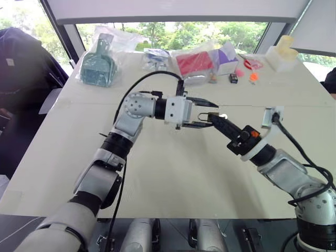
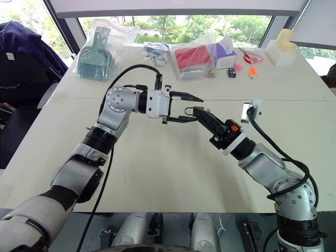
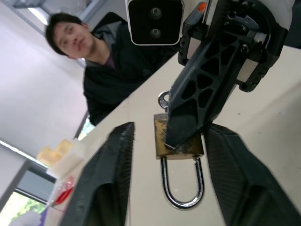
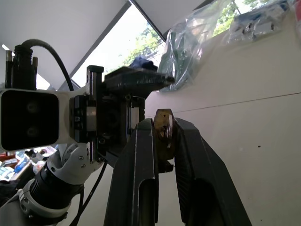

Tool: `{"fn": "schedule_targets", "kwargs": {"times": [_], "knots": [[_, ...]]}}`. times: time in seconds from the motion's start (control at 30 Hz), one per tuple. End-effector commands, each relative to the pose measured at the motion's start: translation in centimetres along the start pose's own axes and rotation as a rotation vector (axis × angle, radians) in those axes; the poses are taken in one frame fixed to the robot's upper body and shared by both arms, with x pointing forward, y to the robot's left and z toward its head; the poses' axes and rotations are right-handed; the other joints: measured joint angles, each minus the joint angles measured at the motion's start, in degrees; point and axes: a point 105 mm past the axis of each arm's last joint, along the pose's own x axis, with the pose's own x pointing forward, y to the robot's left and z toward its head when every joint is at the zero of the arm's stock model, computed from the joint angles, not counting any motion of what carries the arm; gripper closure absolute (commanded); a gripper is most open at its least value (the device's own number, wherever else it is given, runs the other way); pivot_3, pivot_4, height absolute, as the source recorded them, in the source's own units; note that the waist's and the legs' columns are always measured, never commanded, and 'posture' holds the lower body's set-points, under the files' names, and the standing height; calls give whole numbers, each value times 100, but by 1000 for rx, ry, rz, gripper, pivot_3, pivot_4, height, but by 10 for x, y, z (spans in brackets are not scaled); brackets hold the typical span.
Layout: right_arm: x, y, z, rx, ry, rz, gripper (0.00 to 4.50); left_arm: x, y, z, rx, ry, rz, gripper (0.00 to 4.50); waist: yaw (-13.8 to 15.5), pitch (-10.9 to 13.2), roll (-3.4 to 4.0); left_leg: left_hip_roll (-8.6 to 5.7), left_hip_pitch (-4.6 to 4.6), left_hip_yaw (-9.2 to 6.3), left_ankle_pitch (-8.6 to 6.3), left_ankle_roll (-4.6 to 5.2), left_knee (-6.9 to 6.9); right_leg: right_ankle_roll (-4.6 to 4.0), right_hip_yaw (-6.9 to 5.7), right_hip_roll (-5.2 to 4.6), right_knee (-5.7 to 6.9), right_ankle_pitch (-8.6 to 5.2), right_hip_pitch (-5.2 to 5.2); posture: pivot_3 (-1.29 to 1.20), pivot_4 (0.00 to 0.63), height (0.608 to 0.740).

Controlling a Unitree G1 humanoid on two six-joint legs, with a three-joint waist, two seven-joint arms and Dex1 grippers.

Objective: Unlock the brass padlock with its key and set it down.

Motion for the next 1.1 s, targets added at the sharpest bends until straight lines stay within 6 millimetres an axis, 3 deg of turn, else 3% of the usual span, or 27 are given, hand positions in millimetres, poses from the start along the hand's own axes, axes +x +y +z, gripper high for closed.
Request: {"fn": "schedule_targets", "kwargs": {"times": [0.03, 0.2, 0.4, 0.73, 1.1], "knots": [[0, -2, 7, -23, -31, -4, 4500, -6, 18, 13, -61, -39, 81, 566, 3, 0, 0, 0, 0, 0, 0, 0, 0, 0, 0, 0, 0, 0, 0, 0, 150, 735], [-1, -5, 9, -27, -45, -15, 4500, -25, 31, 15, -241, -51, 168, 566, -19, 0, 0, 1, 0, -1, 0, 0, 0, 2, 0, 2, 2, 1, -1, 0, 150, 735], [-1, -6, 12, -24, -58, -14, 4500, -36, 29, 15, -311, -29, 198, 566, 0, 0, 1, -1, 1, -1, 0, -1, 1, 1, 0, 2, 2, 0, 4, 0, 150, 735], [5, 4, 19, -41, -75, 20, 4500, -29, 24, 6, -308, -9, 177, 566, -3, 0, 0, -2, 1, -1, 1, -1, 1, 0, 0, 2, 1, 0, 3, 0, 150, 735], [6, 20, 17, -31, -75, 56, 4500, -20, 31, -9, -270, 9, 169, 566, -3, 0, 0, -1, 0, -1, 0, -1, 0, 0, 0, 1, 1, 0, 0, 0, 150, 735]]}}
